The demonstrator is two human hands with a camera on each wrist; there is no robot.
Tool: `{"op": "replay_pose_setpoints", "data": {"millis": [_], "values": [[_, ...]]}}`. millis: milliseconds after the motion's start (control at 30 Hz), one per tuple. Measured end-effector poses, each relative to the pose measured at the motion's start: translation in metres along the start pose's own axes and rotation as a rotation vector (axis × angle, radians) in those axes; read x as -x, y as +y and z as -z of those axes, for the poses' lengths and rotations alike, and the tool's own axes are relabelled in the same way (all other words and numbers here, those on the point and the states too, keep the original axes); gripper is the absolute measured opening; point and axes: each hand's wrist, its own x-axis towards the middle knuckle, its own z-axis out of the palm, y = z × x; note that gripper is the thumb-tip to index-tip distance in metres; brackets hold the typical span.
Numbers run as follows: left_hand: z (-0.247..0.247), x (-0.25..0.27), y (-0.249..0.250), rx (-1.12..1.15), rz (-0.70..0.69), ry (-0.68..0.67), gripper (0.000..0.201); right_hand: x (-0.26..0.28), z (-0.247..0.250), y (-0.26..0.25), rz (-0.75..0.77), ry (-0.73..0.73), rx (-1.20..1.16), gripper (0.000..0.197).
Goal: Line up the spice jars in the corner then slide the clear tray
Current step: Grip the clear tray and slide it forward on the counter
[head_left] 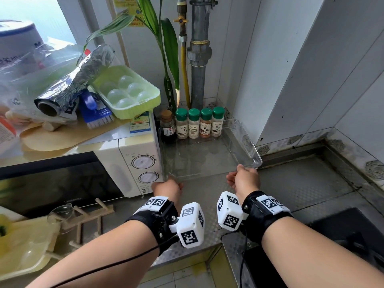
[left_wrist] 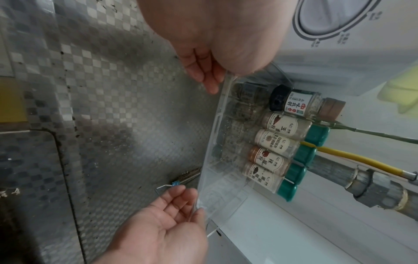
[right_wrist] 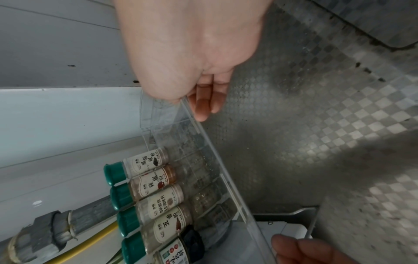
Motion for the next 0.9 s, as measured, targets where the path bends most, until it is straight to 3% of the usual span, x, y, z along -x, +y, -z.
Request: {"op": "replay_pose_setpoints", "data": {"millis": [300,733,833,900], "values": [[-0.004,-0.006,-0.005,-0.011,-0.017,0.000,0.023,0.000,0.001,-0.003,0.053,0.005,0.015,0.009],[-0.008,-0.006,-0.016,-0.007,-0.025,0.034,0.008,-0.007,0.011,-0.001,0.030,-0.040,0.013,0.017],[-0.007,-0.002,-0.014,-0.032,-0.003,0.013,0.010,-0.007,0.012,-0.001,0.004,-0.059,0.022,0.019],[-0.006,0.002,-0.013,-0.017,0.006,-0.006,0.023,-0.006,0.013,-0.002,-0.017,-0.073,0.032,0.023]]}}
